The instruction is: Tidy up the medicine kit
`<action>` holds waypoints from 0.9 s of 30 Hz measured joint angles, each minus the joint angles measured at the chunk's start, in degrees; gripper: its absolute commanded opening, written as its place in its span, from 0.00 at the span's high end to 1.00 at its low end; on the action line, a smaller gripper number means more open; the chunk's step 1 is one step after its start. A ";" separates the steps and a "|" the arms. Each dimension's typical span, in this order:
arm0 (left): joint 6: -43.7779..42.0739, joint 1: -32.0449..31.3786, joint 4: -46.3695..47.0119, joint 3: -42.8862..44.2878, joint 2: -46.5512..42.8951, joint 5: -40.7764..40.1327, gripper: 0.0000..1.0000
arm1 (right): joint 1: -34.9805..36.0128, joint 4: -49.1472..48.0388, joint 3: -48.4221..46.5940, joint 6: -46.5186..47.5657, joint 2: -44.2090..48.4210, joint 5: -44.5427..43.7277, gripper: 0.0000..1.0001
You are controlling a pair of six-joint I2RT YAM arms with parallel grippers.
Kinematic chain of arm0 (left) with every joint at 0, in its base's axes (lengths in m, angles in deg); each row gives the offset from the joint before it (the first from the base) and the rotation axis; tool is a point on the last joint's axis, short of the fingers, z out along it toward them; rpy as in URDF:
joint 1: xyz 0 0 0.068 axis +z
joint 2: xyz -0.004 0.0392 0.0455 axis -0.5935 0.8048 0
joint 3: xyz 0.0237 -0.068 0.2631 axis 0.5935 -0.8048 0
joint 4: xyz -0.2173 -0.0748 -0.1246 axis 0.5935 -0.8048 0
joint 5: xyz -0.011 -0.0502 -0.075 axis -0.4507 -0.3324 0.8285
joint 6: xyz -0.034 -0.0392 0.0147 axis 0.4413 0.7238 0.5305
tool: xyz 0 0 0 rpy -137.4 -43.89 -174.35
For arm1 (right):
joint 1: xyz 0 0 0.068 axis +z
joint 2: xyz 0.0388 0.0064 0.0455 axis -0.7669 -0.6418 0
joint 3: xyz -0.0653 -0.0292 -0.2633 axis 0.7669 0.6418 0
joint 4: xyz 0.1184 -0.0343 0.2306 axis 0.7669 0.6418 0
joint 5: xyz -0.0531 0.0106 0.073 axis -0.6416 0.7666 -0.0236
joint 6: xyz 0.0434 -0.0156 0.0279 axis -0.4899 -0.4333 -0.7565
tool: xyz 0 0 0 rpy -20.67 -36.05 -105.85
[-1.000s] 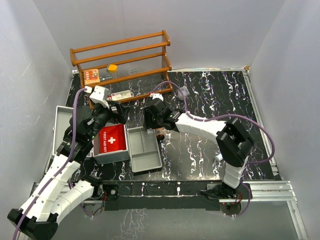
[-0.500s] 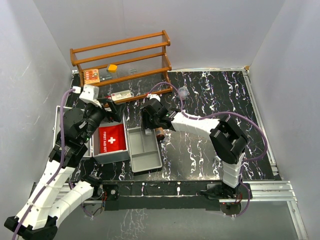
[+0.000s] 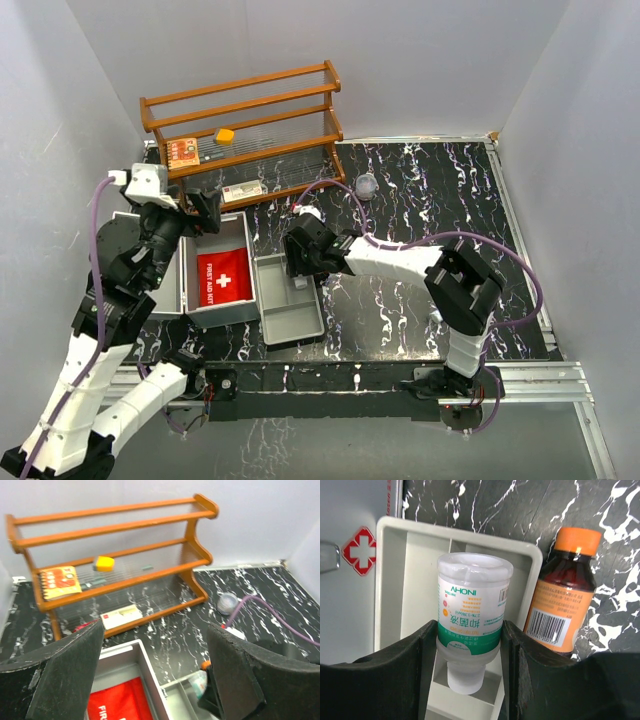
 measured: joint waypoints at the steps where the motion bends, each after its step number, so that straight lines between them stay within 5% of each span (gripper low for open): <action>1: -0.61 0.00 -0.37 0.81 -0.24 -1.40 0.18 | 0.17 0.26 0.26 -0.11 0.07 -0.04 0.66; 27: -2.86 0.00 -2.80 1.99 -1.57 -6.23 0.17 | 2.16 6.54 -0.72 -0.28 -0.26 -3.19 0.64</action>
